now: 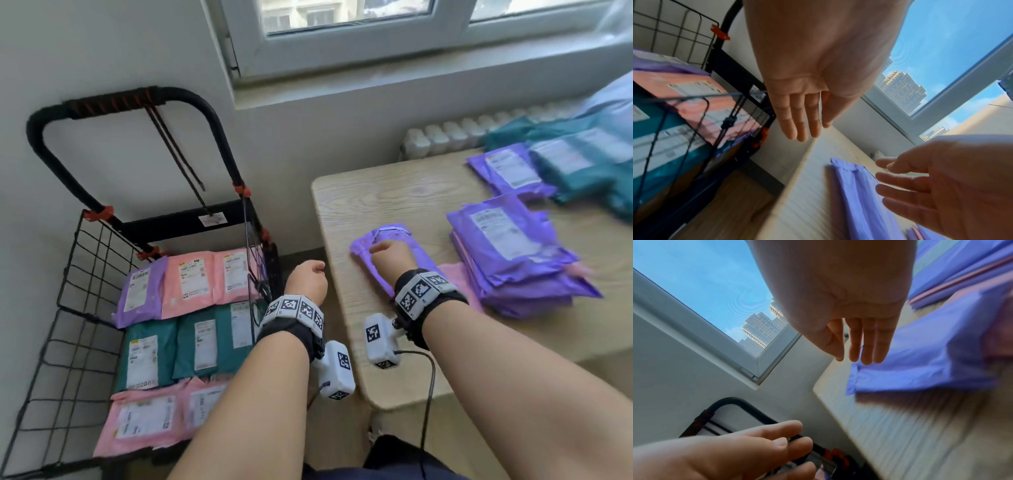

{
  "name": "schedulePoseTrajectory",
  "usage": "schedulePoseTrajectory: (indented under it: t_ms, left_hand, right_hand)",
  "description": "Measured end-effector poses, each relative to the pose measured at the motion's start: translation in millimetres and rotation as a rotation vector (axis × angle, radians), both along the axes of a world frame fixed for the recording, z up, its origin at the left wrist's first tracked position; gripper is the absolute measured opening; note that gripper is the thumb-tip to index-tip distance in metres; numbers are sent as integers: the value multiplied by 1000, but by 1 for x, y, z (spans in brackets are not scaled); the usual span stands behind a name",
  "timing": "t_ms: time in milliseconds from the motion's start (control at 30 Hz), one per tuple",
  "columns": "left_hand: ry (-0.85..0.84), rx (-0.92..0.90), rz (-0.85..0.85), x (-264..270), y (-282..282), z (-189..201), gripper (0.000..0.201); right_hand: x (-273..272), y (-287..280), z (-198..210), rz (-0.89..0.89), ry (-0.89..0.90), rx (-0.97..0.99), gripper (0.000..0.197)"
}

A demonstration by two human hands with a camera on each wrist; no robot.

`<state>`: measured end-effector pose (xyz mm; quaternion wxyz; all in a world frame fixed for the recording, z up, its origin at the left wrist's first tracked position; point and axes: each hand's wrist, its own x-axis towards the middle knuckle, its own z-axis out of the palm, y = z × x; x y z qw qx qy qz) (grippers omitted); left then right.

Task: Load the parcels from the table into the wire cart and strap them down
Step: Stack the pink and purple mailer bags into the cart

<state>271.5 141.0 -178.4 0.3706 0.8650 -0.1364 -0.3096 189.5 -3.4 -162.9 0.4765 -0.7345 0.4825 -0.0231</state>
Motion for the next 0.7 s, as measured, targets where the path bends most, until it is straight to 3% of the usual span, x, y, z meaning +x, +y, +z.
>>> schedulePoseTrajectory:
  t_ms: [300,700]
  left_hand:
    - [51,93,-139,-78,-67,-17,51]
    - [75,146,-125,-108,-104,-35,38]
  right_hand:
    - [-84,-73,-16,-67,164,-72,39]
    - [-89,-97,-41,68,267,-48,51]
